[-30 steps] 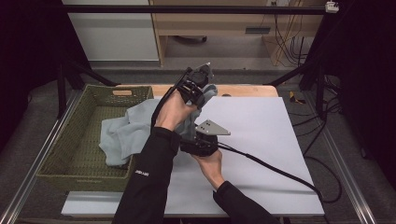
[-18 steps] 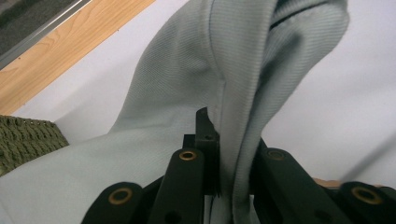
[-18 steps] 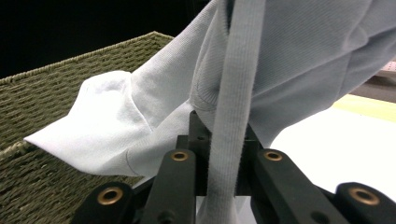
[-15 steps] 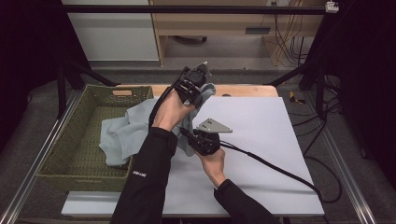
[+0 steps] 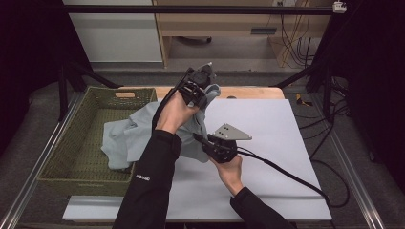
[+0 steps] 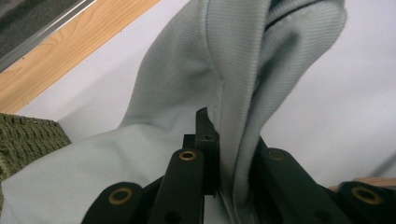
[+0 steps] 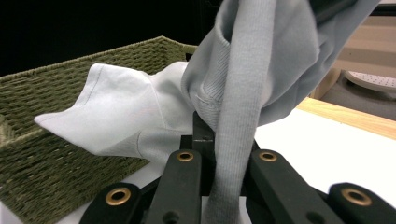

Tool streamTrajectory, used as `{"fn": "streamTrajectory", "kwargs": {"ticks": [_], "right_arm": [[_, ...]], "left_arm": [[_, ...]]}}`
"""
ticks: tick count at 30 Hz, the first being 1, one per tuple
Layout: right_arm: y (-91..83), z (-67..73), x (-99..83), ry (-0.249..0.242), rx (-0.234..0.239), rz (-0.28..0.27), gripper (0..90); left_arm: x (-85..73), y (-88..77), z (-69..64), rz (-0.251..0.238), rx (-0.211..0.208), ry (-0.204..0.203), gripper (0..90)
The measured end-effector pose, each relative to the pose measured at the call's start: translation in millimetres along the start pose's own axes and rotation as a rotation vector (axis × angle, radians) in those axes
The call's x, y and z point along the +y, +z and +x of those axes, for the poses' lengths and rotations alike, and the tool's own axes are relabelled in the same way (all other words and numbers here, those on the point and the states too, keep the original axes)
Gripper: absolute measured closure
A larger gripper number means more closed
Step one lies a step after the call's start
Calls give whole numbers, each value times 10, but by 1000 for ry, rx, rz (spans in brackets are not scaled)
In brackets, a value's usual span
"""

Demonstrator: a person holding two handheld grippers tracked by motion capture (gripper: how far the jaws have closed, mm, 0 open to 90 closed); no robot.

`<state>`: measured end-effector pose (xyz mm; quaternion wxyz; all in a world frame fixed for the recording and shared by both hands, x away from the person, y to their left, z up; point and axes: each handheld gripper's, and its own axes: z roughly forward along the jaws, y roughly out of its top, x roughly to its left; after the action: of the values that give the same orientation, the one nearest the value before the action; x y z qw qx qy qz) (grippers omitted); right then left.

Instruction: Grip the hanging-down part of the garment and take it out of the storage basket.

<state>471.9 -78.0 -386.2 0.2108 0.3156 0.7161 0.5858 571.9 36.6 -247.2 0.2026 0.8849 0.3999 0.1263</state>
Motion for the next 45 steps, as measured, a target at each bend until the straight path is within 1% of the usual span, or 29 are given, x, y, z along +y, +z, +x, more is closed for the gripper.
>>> {"fn": "streamTrajectory", "kwargs": {"ticks": [3,4,6,8,9,10,13,14,15,18,19,20,21,22,23,24,25,27,28,30,31,34,36,37,41,43,44,45], "right_arm": [[-83,-25,29,5,3,-2,859],[-112,-33,37,6,10,-1,859],[-148,-40,55,-4,2,-3,860],[-180,-47,74,-9,8,3,860],[-192,-47,82,-15,2,2,860],[-212,-48,91,-18,6,4,860],[-256,-56,114,-29,-6,4,860],[-271,-64,116,-41,-7,1,860],[-297,-76,121,-45,-11,8,860],[-338,-109,126,-43,-13,-1,860],[-357,-119,133,-41,-17,4,860],[-375,-128,139,-40,-20,7,860],[-390,-137,143,-38,-17,2,860],[-413,-149,148,-39,-20,5,860],[-432,-165,151,-46,-22,4,860],[-462,-179,157,-42,-30,7,860],[-467,-186,159,-42,-30,-5,860],[-510,-212,165,-47,-42,1,860],[-531,-223,168,-40,-37,0,860],[-567,-245,171,-48,-47,8,860],[-588,-257,170,-43,-41,3,860],[-644,-294,172,-41,-46,7,860],[-661,-315,172,-46,-56,-2,860],[-679,-322,174,-43,-51,-2,860],[-749,-369,179,-48,-69,-7,860],[-785,-385,182,-35,-70,-10,860],[-808,-405,181,-50,-74,-8,861],[-840,-414,181,-52,-83,-8,860]], "left_arm": [[-1,-17,-1,1,-1,1,827],[-3,-19,-2,2,-3,-2,827],[-6,-22,-3,1,-5,-3,827],[-5,-25,-8,-1,-2,2,827],[-4,-26,-13,-1,-3,3,827],[-5,-28,-17,-1,-11,0,827],[-10,-38,-19,-3,-8,2,827],[-13,-45,-21,-4,-9,2,827],[-16,-50,-24,-9,-12,-1,827],[-19,-58,-31,-12,-21,-5,827],[-19,-60,-31,-10,-18,-1,827],[-19,-59,-38,-9,-24,-2,827],[-18,-60,-39,-5,-22,6,827],[-18,-57,-49,-10,-23,3,827],[-13,-58,-53,-3,-25,8,827],[-11,-56,-61,-1,-30,6,827],[-6,-54,-71,-1,-33,9,827],[9,-49,-105,-1,-33,17,827],[16,-48,-116,-1,-30,20,827],[31,-44,-150,-1,-33,27,826],[34,-35,-165,-7,-42,26,827],[48,-34,-197,-8,-41,33,826],[58,-37,-210,-5,-46,40,826],[61,-35,-222,-17,-49,34,826],[79,-35,-264,-8,-60,50,826],[89,-28,-290,-11,-62,54,826],[92,-23,-301,-12,-67,55,826],[96,-20,-310,-9,-69,60,827]]}}
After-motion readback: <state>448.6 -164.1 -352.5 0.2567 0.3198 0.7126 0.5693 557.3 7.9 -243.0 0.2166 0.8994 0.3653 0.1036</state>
